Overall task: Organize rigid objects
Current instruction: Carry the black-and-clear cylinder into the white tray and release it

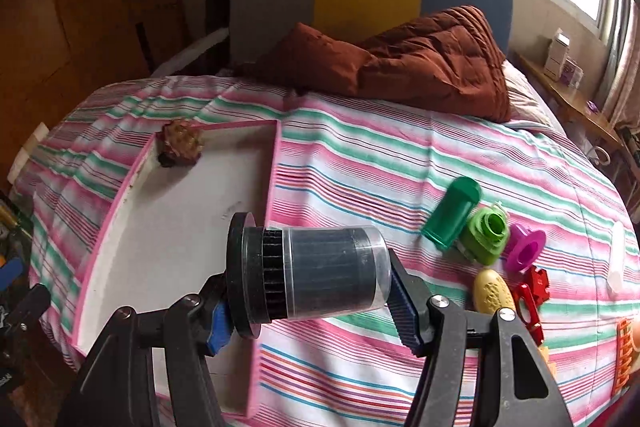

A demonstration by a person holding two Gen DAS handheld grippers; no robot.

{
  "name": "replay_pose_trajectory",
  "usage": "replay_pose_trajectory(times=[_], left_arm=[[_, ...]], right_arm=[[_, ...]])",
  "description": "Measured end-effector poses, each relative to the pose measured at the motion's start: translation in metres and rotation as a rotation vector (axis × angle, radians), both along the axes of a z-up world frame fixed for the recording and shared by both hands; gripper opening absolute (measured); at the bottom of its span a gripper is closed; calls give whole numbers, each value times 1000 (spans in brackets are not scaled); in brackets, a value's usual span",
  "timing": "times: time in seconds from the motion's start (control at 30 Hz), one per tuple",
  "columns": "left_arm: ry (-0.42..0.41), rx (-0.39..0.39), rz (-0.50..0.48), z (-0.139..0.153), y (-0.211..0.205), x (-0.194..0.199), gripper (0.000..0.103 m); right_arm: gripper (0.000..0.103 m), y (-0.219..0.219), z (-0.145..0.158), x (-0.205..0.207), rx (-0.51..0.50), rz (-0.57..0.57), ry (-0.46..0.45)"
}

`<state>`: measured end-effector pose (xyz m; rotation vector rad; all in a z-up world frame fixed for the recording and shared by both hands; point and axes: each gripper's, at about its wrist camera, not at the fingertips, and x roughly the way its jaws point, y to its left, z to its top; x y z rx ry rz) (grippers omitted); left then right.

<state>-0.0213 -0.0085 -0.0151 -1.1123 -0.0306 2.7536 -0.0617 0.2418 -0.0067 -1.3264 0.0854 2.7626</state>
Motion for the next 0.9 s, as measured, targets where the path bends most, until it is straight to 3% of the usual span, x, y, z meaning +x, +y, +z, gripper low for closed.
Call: replay_pose_trajectory(times=[0.2, 0.6, 0.9], left_arm=[[1, 13, 36, -2, -15, 0, 87], [-26, 4, 36, -9, -17, -6, 87], [-27, 2, 36, -10, -14, -9, 87]], right_arm=[[64, -43, -7, -37, 7, 100, -38], [65, -76, -53, -124, 2, 129, -182], [72, -62, -33, -94, -67, 154, -94]])
